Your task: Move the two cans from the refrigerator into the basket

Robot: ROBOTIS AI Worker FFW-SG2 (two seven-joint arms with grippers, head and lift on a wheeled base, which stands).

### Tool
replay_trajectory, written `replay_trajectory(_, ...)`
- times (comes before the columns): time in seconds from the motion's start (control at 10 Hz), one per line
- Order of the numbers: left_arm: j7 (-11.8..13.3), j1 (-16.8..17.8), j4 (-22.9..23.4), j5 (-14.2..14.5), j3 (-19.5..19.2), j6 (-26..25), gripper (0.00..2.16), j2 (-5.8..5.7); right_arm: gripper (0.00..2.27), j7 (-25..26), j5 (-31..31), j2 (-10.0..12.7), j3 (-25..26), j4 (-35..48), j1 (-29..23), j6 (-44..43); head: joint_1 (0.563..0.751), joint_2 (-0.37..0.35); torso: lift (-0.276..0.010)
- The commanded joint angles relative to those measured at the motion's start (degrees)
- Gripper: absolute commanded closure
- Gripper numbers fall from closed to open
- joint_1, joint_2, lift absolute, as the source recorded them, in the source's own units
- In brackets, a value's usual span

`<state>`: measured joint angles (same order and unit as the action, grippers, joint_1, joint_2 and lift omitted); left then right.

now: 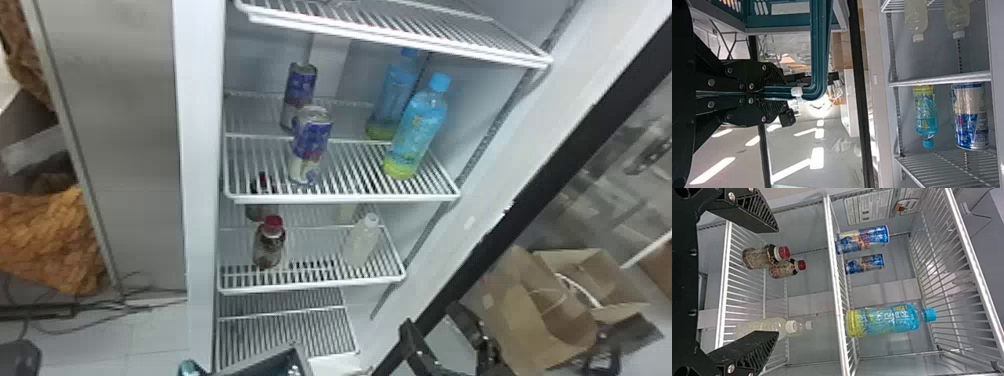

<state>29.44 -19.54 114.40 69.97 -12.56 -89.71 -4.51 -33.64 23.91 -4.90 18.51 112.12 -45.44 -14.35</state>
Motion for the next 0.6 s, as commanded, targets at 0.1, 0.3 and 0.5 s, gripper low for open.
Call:
replay_trajectory(0.1,-0.09,0.00,0.00,-0.04,0.10,-0.31,1.20,-0.06,0.10,0.15,-1.74,-0.11,0.23,1.02,0.02,0.00,0.695,-0.350,-0.035)
replay_trajectory(0.3,0.00,0.14,0.00,-0.04,0.33,-0.31,1.20,-0.15,0.10,0.24,-2.43,-0.11,0.57,1.58,-0.12,0.00,0.695,-0.350,-0.035)
replay_trajectory(0.5,-0.09,0.28,0.00,-0.15,0.56,-0.31,1.20,-0.23,0.10,0.24,-2.43,-0.11,0.69,1.86,-0.26,0.00,0.695,-0.350,-0.035)
